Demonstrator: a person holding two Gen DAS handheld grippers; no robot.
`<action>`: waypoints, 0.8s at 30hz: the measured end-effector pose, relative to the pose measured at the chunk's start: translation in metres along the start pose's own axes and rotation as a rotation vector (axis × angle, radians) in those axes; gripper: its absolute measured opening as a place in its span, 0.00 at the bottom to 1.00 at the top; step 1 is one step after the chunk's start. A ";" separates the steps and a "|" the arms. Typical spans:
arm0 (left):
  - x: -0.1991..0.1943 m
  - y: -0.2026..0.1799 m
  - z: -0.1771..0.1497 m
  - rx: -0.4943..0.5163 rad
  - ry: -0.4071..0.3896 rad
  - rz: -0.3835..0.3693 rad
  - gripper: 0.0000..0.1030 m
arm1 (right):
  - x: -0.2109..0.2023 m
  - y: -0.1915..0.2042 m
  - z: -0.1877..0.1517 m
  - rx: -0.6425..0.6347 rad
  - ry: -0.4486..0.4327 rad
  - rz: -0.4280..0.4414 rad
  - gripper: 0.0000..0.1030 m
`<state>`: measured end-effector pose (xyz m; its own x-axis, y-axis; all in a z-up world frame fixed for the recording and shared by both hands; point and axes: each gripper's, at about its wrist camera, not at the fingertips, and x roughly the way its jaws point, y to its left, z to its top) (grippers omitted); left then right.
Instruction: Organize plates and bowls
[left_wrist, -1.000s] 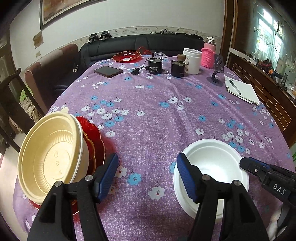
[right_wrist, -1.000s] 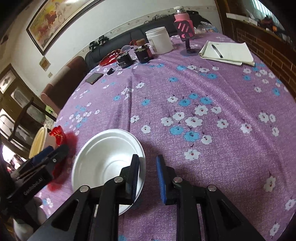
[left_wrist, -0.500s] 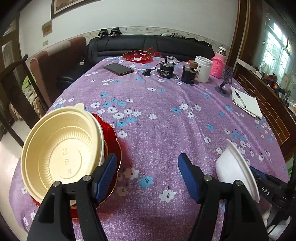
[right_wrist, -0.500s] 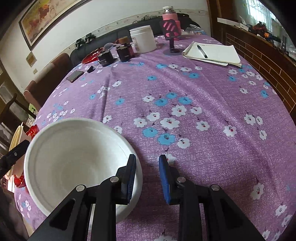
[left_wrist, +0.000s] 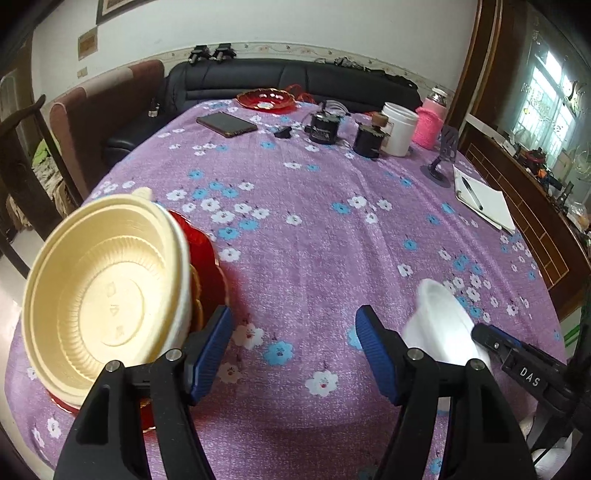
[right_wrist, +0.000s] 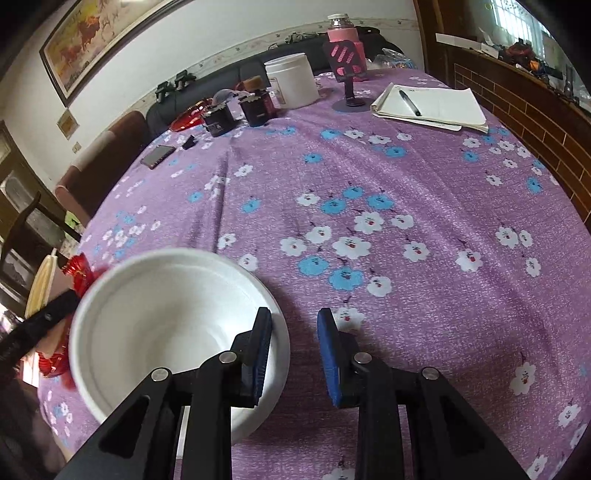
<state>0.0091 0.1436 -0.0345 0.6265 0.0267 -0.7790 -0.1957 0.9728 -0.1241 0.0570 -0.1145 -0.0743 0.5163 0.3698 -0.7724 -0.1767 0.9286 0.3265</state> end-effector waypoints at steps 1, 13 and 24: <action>0.001 -0.001 -0.001 0.000 0.006 -0.007 0.66 | -0.002 0.001 0.000 0.005 -0.008 0.020 0.31; 0.015 -0.030 -0.013 0.054 0.062 -0.052 0.66 | -0.014 0.006 -0.008 -0.004 -0.023 0.137 0.39; 0.054 -0.045 -0.025 0.092 0.185 -0.059 0.32 | -0.002 0.019 -0.021 -0.061 0.020 0.163 0.39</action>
<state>0.0332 0.0952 -0.0863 0.4840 -0.0657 -0.8726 -0.0879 0.9885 -0.1231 0.0346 -0.0974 -0.0782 0.4597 0.5155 -0.7231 -0.3077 0.8563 0.4148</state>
